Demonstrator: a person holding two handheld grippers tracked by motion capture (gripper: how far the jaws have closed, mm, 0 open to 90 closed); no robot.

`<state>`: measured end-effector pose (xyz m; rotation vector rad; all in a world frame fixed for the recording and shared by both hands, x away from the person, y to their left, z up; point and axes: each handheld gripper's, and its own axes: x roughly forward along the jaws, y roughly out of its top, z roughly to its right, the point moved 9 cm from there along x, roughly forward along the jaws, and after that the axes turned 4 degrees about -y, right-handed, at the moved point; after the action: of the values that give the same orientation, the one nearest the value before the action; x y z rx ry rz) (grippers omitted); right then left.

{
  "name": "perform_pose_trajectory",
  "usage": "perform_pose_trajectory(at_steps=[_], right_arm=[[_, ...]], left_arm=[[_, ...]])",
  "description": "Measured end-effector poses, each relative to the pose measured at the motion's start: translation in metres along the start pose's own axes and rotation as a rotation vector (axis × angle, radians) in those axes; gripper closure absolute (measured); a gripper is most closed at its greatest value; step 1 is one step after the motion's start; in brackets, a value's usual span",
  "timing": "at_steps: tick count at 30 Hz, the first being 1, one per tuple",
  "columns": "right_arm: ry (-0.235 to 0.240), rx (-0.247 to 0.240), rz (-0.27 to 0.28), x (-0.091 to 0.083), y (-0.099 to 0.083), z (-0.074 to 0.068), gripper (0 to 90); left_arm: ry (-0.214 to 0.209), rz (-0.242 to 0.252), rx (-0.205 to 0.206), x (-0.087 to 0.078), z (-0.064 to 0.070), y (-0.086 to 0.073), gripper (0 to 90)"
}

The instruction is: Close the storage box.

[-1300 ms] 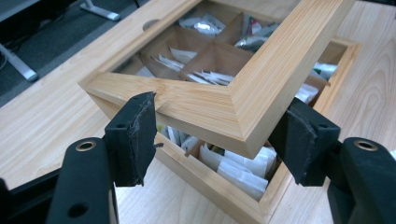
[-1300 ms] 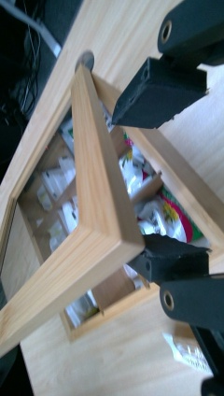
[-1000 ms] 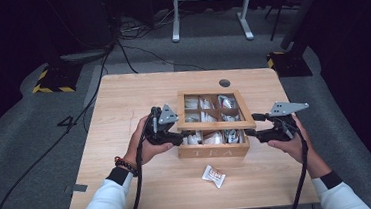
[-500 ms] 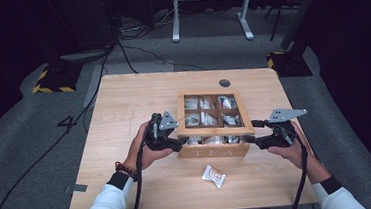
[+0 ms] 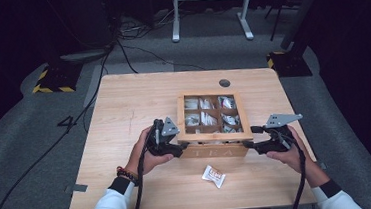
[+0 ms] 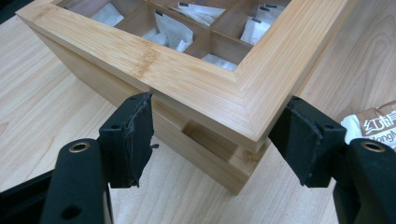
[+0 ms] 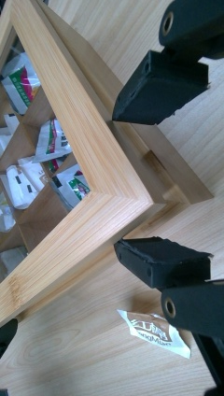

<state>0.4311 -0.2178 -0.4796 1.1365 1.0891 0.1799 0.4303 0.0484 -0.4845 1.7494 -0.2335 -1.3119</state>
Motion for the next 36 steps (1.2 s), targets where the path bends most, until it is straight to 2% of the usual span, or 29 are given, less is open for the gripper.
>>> perform_pose_trajectory(at_steps=[4, 9, 11, 14, 17, 24, 27, 30, 36], right_arm=[[-0.007, -0.009, -0.02, 0.001, -0.004, -0.001, 35.9], [0.003, 0.005, -0.028, 0.003, -0.01, -0.003, 36.9], [0.01, 0.017, -0.006, 0.0, -0.009, -0.003, 39.7], [-0.01, 0.013, 0.02, -0.006, -0.005, -0.002, 45.1], [-0.004, 0.012, 0.029, -0.006, -0.004, -0.003, 48.6], [-0.004, -0.001, 0.025, -0.005, -0.006, -0.005, 50.2], [-0.017, -0.005, 0.018, -0.004, -0.008, -0.006, 50.4], [-0.022, -0.006, 0.014, -0.005, -0.008, -0.006, 50.5], [-0.027, -0.03, 0.005, -0.005, -0.008, -0.006, 50.1]], left_arm=[[0.002, -0.016, 0.014, 0.001, 0.001, -0.003, 31.4], [-0.015, -0.029, 0.016, 0.004, 0.004, -0.009, 30.7], [0.006, -0.044, 0.035, 0.007, 0.005, -0.012, 31.0], [0.0, -0.033, 0.02, 0.008, 0.005, -0.013, 31.2], [-0.007, -0.027, 0.007, 0.007, 0.006, -0.015, 31.9], [-0.011, 0.021, -0.005, 0.002, 0.009, -0.014, 33.8], [0.004, 0.019, 0.011, 0.003, 0.011, -0.014, 33.7], [0.0, 0.025, 0.009, 0.002, 0.012, -0.013, 33.5], [0.011, 0.004, 0.012, -0.001, 0.009, -0.013, 33.0]])
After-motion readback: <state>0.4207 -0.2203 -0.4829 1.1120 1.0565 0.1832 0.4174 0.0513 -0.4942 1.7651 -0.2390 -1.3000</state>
